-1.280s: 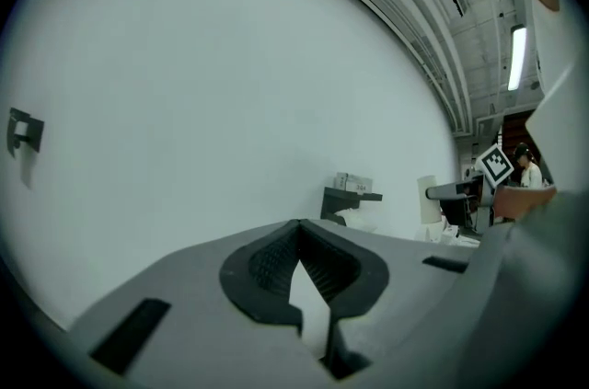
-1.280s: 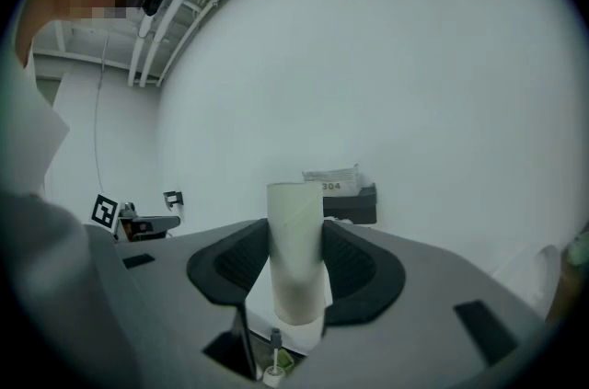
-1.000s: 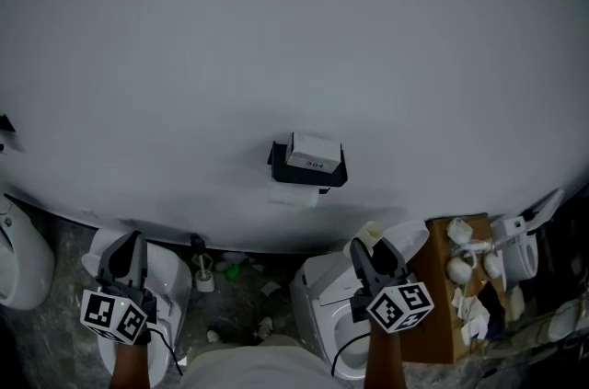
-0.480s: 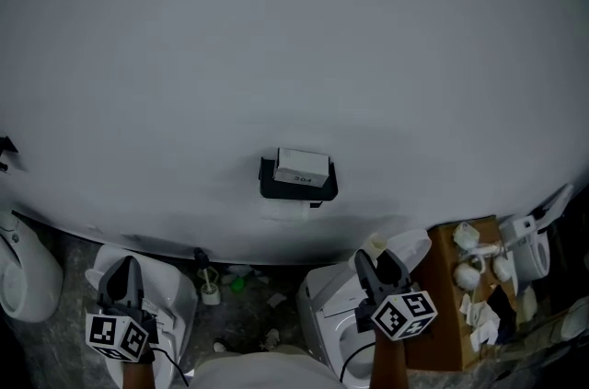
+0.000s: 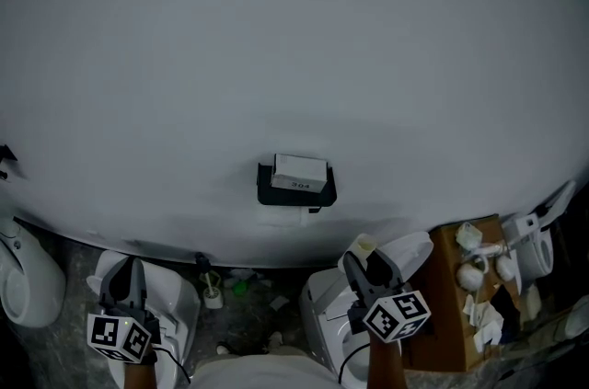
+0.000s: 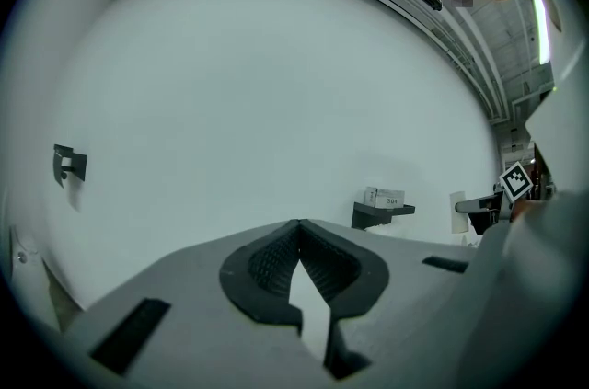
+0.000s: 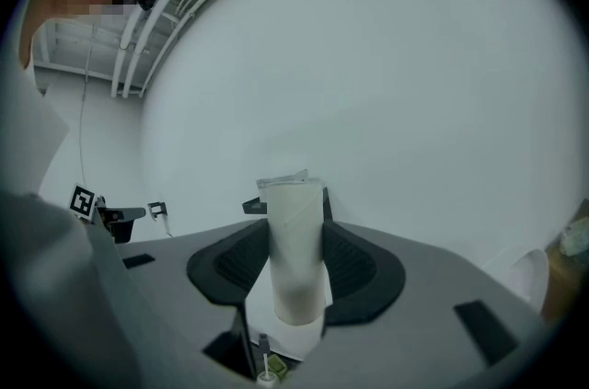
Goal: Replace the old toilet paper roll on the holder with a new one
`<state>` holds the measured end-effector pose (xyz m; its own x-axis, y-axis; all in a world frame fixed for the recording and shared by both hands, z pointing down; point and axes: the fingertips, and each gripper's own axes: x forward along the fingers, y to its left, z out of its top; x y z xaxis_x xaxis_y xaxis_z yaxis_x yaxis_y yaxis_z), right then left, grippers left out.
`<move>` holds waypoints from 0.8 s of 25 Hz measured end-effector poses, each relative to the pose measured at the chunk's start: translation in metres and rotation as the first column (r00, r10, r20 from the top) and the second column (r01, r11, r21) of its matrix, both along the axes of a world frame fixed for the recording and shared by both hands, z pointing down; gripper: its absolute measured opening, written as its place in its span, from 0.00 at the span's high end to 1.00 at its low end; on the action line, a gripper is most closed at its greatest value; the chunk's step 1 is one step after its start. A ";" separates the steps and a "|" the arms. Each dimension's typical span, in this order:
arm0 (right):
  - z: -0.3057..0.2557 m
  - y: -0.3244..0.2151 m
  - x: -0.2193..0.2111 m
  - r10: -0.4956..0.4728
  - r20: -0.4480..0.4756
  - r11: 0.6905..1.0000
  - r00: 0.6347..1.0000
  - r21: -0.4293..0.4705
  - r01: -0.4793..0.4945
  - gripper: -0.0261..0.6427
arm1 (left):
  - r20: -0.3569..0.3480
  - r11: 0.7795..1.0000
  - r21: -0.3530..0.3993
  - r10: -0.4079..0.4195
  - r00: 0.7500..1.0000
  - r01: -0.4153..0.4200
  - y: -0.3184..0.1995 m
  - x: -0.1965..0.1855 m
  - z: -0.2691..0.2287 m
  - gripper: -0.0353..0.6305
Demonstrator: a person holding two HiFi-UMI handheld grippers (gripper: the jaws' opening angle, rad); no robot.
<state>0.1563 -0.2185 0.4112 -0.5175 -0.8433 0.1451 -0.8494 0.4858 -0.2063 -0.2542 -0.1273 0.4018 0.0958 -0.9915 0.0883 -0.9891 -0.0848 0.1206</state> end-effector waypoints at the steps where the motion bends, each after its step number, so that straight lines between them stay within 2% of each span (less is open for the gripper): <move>1: -0.001 -0.001 -0.002 -0.004 0.000 1.000 1.000 0.002 0.004 0.69 | 0.002 1.000 0.001 0.001 1.000 -0.001 0.000 -0.001 -0.001 0.94; 10: -0.005 -0.005 -0.026 -0.036 0.005 0.999 0.999 0.013 0.036 0.69 | 0.005 1.000 0.004 -0.005 1.000 0.005 0.003 -0.009 -0.002 0.94; 20: -0.005 -0.001 -0.031 -0.037 -0.006 0.999 0.999 0.013 0.037 0.69 | -0.015 1.000 -0.003 0.006 1.000 -0.006 0.003 -0.005 0.003 0.94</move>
